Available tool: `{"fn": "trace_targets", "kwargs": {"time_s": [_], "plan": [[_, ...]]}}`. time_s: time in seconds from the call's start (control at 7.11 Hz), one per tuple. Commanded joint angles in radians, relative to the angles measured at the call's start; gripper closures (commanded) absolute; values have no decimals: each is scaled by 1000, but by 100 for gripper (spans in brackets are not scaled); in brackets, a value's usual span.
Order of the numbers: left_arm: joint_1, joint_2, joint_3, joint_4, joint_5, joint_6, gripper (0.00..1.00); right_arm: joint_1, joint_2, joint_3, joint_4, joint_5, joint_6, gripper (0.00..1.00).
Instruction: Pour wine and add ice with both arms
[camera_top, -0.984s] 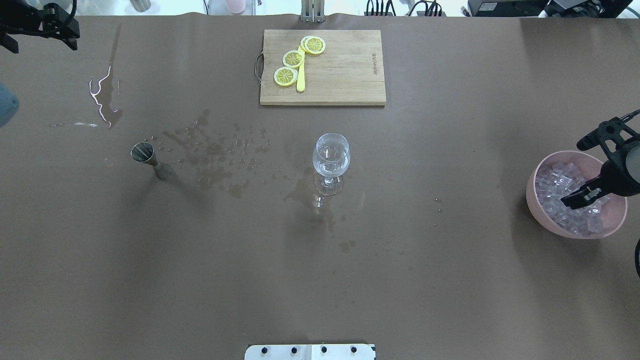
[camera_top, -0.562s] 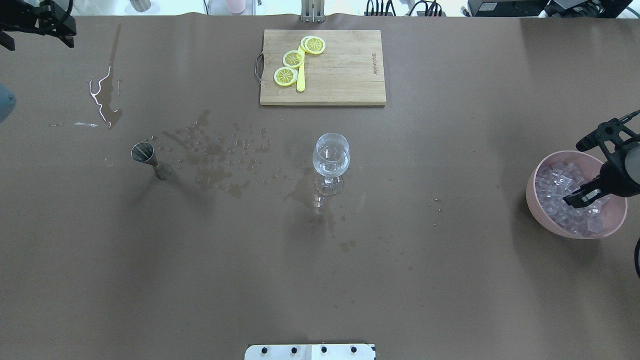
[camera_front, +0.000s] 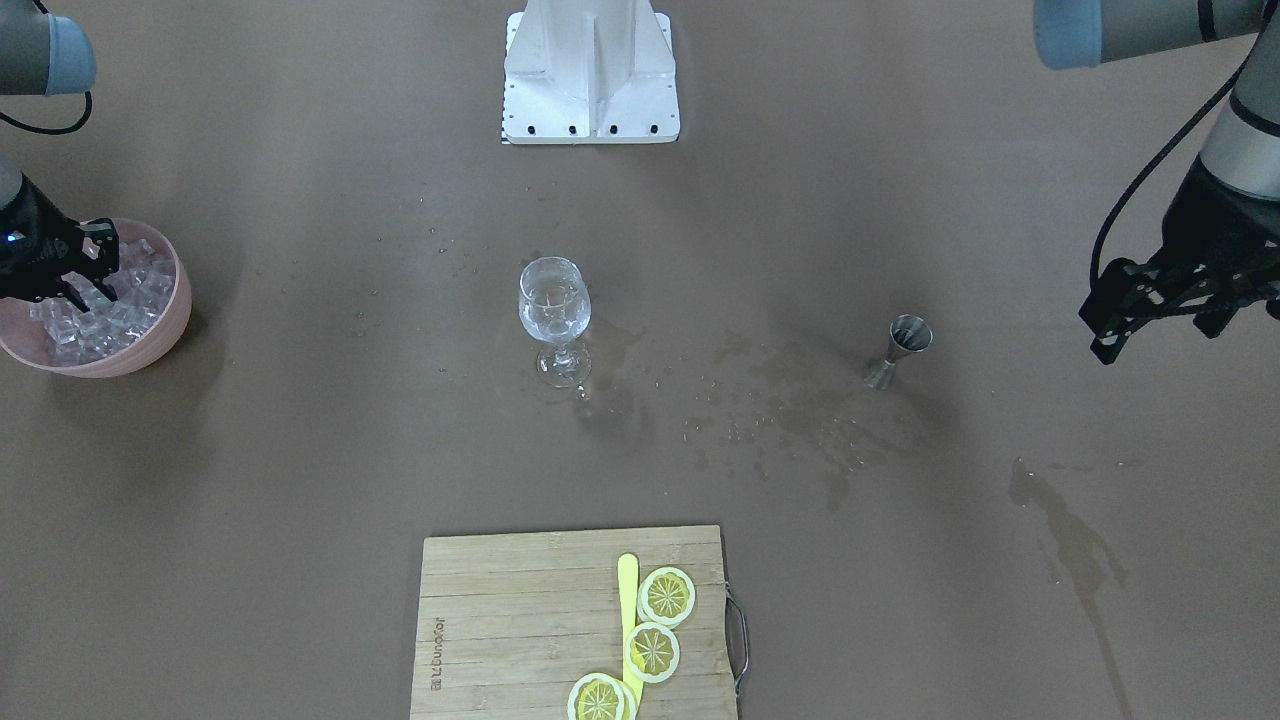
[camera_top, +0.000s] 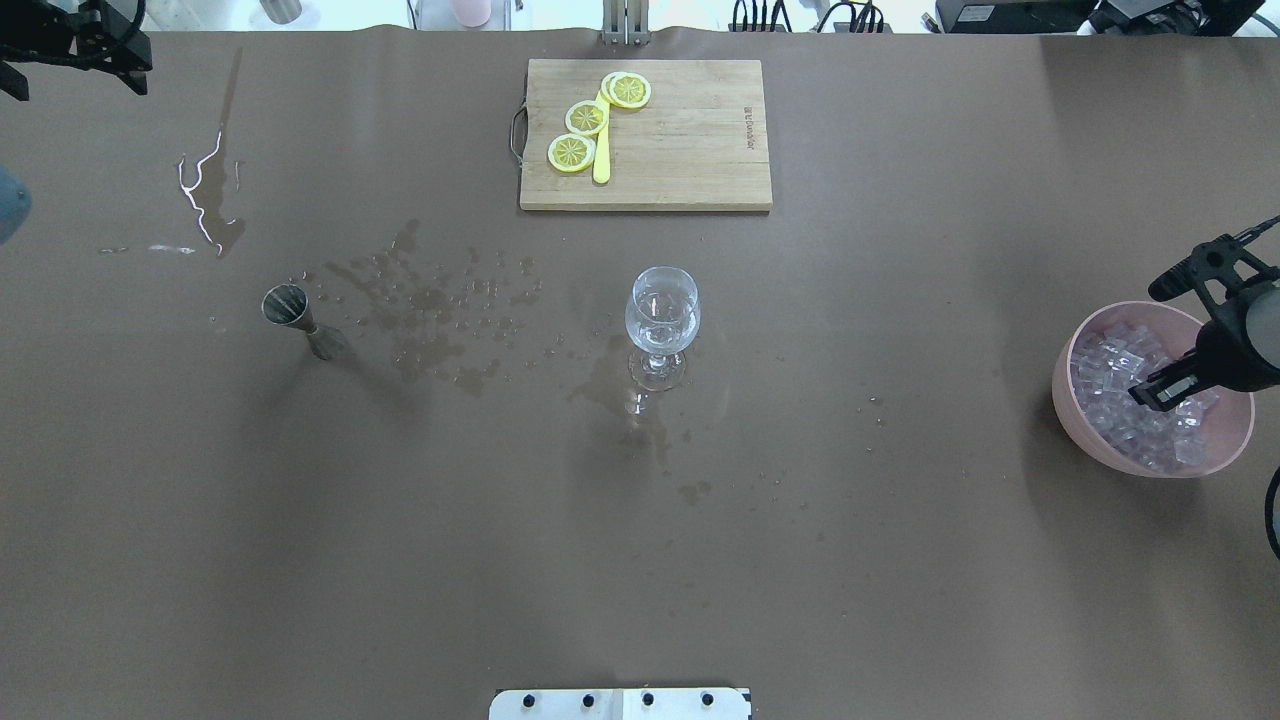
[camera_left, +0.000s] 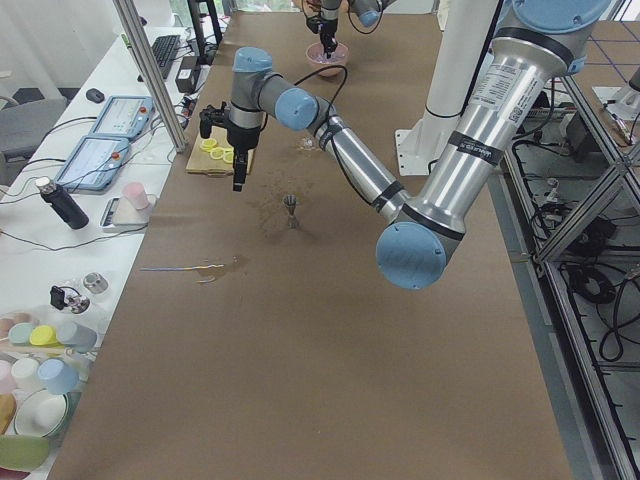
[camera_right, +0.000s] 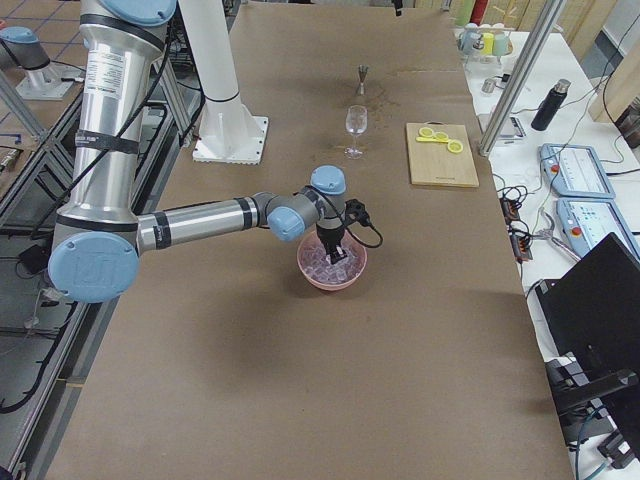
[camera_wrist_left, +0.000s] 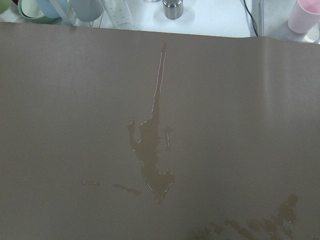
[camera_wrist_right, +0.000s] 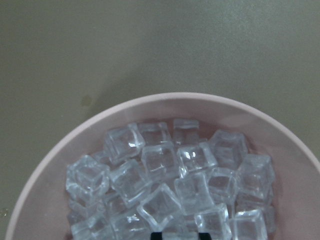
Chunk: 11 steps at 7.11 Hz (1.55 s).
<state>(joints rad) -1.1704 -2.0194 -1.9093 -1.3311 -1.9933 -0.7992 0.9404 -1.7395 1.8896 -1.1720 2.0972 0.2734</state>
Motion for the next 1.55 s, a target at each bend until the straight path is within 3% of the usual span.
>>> {"fn": "trace_targets", "kwargs": {"time_s": [0.0, 0.28, 0.56, 0.7, 0.98, 1.27, 1.41], "plan": [[-14, -1, 4, 3, -4, 0, 1, 20, 17, 57, -17, 77, 4, 100], [-52, -4, 7, -2, -12, 90, 1, 121, 85, 114, -114, 165, 9, 100], [-151, -4, 97, 20, -151, 365, 1, 152, 208, 175, -306, 201, 56, 100], [-178, -1, 136, 21, -153, 490, 1, 152, 301, 181, -363, 202, 164, 100], [-219, 7, 211, 85, -154, 753, 1, 114, 449, 183, -368, 217, 423, 100], [-236, 33, 233, 102, -163, 805, 1, 16, 544, 180, -367, 155, 600, 100], [-241, 51, 242, 99, -230, 811, 1, -61, 590, 175, -359, 82, 694, 100]]}}
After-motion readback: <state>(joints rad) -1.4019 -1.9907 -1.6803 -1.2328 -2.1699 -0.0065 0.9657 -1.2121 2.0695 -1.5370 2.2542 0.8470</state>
